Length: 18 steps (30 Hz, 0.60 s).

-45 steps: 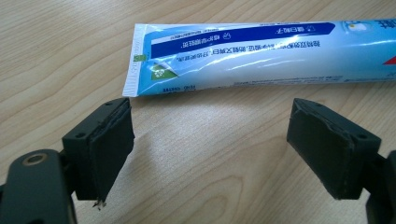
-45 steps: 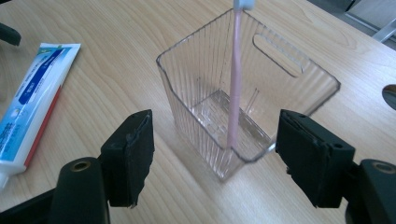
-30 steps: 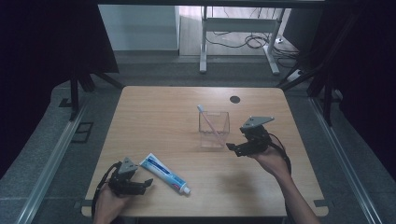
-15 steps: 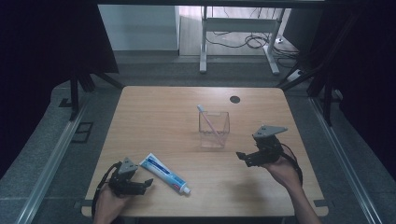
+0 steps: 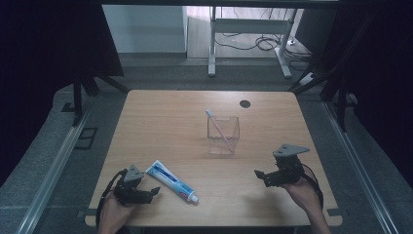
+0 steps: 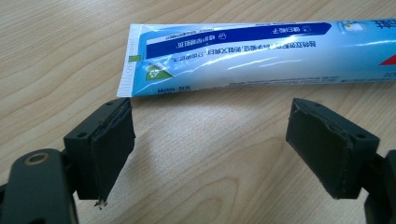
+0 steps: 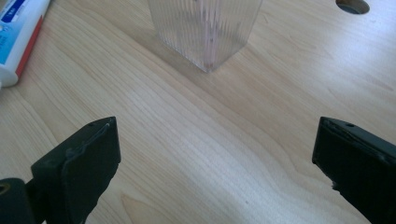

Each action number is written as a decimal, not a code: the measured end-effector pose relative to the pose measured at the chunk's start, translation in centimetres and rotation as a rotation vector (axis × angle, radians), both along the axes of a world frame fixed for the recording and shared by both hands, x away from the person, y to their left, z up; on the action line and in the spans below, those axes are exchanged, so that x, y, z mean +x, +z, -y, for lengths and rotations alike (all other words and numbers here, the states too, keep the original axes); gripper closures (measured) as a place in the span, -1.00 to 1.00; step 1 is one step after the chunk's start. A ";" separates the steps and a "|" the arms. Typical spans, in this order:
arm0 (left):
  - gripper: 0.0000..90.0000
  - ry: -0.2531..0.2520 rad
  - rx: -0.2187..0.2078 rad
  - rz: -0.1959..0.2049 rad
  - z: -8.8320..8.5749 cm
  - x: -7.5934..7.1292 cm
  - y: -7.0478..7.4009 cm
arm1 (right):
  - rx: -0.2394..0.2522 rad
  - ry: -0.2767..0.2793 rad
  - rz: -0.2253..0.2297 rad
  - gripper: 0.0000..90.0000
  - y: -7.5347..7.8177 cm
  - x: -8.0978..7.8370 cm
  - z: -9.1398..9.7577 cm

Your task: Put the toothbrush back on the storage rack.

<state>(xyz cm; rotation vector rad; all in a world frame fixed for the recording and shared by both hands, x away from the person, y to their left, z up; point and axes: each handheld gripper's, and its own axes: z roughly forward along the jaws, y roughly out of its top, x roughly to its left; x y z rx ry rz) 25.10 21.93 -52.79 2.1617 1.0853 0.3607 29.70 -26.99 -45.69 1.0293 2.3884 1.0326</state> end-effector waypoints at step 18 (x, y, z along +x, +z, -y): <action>-0.65 -0.013 0.012 -0.011 0.3 0.1 -0.1 | 0.030 -0.057 -0.001 -0.98 -4.0 -2.1 1.6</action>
